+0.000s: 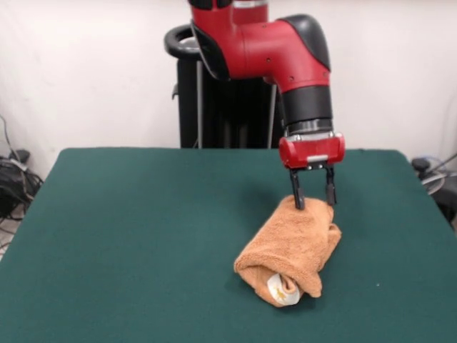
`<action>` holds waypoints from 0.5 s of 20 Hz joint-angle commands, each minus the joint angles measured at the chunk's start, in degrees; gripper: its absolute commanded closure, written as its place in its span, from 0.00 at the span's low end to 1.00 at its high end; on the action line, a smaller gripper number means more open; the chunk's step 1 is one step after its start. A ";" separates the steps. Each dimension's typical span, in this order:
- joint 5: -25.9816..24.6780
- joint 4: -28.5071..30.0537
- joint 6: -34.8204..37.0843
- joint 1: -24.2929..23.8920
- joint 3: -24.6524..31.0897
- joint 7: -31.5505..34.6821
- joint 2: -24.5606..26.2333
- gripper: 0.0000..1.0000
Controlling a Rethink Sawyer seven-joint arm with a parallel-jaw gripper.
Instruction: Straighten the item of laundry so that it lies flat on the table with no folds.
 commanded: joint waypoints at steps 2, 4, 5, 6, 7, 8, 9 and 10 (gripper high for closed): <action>1.50 -7.52 2.33 1.71 3.90 10.77 2.38 0.00; 2.58 -8.09 4.18 3.16 2.11 8.68 2.56 0.00; 3.12 -8.30 4.69 3.74 1.36 8.01 2.69 0.00; 4.10 -8.79 6.44 4.94 -0.13 6.44 2.90 0.00; 4.50 -8.96 7.08 5.47 -0.82 5.90 2.98 0.00; 5.20 -9.03 8.01 6.27 -1.88 5.17 2.86 0.00; 5.53 -9.10 8.42 6.68 -2.40 4.99 2.82 0.00; 6.00 -9.35 9.18 7.22 -3.04 4.63 2.88 0.00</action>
